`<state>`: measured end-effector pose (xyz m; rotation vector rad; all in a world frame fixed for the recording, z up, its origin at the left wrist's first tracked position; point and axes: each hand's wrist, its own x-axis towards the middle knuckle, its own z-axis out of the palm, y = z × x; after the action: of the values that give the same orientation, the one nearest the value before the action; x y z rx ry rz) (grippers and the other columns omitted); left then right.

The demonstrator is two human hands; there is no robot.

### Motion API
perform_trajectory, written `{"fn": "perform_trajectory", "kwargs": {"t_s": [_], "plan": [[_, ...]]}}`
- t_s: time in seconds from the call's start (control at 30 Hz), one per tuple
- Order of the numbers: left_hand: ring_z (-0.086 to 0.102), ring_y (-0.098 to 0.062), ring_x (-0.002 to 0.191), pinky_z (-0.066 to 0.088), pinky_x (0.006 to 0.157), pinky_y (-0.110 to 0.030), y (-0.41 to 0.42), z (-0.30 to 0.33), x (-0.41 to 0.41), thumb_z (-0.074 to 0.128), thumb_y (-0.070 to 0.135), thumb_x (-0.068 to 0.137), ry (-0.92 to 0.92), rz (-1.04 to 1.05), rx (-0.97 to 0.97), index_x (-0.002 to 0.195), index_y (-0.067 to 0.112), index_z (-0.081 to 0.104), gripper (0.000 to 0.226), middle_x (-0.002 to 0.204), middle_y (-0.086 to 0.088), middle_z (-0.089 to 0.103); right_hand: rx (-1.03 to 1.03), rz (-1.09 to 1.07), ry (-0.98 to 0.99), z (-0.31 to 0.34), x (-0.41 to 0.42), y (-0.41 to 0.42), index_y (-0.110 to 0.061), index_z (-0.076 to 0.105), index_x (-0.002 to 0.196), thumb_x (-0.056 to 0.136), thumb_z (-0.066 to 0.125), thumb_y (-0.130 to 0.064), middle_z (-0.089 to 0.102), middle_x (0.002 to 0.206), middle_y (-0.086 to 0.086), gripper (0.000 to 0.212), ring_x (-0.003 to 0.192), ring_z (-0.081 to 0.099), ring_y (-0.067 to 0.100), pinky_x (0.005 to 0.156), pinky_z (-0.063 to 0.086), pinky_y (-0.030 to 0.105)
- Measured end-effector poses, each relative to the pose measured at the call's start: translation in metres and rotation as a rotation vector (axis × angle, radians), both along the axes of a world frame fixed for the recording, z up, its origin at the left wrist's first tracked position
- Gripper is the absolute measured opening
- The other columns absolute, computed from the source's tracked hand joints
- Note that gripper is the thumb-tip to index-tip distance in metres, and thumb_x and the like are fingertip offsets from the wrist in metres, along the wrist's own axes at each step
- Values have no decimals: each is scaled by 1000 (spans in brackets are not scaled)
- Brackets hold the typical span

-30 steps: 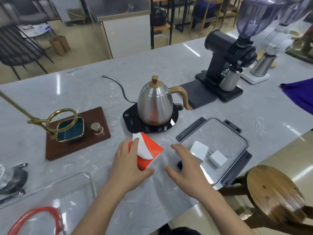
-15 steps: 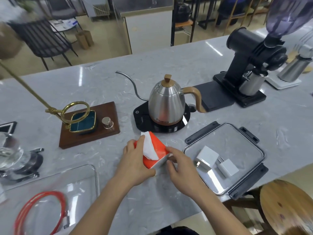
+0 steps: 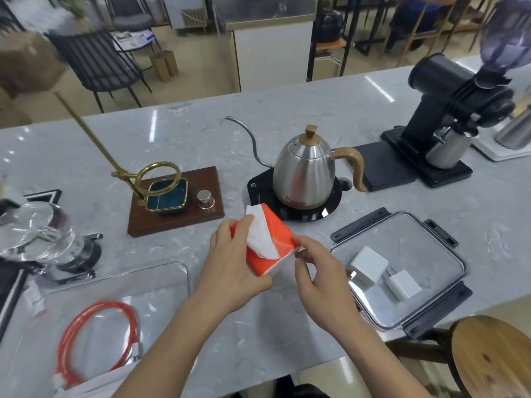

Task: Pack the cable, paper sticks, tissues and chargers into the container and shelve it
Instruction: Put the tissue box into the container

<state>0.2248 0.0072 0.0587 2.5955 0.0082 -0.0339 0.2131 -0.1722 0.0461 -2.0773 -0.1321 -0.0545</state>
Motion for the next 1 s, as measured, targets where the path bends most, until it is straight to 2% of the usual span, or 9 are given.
{"fn": "perform_trajectory", "kwargs": {"t_s": [0.17,0.37,0.47,0.6,0.8,0.9,1.0], "plan": [[35,-14,130,41,91,-25,17,22,-12,76,55,53,-108,8,-36,146,39,20,109,142,11,28,80,-28,-76,22,-9,14,-32,59,125,91,57,-7,63,111,-21,42,106,58,-2,87,39,3],[33,-3,125,33,90,-21,47,50,-34,79,57,53,-243,77,-50,144,42,24,107,141,17,28,248,-4,-129,49,-15,41,-37,65,117,89,56,1,67,101,-18,48,102,63,11,87,46,10],[38,-5,124,37,91,-23,64,62,-46,79,57,54,-305,98,-77,142,42,28,104,139,16,33,312,34,-145,60,-17,56,-38,66,115,88,56,4,67,100,-15,51,102,63,15,85,50,14],[44,-9,125,46,97,-29,89,72,-59,82,53,53,-376,154,-102,142,39,34,102,137,14,39,360,97,-149,70,-22,80,-34,66,117,88,56,8,67,104,-13,52,105,62,17,83,50,15],[47,-10,123,49,100,-38,123,77,-76,80,56,51,-429,208,-179,140,38,39,100,132,14,41,414,178,-115,75,-30,111,-26,64,122,89,54,11,67,116,-7,50,113,61,16,86,53,20],[44,-7,123,45,100,-31,141,76,-86,80,54,51,-430,204,-194,140,38,40,100,132,13,41,431,209,-81,75,-37,126,-26,63,123,91,52,11,68,119,-8,50,115,62,14,91,54,28],[42,-2,122,40,98,-22,154,74,-94,78,60,51,-430,207,-210,140,36,41,100,132,13,40,453,239,-62,75,-45,139,-24,62,127,92,51,8,67,124,-6,49,118,61,13,95,54,30]]}}
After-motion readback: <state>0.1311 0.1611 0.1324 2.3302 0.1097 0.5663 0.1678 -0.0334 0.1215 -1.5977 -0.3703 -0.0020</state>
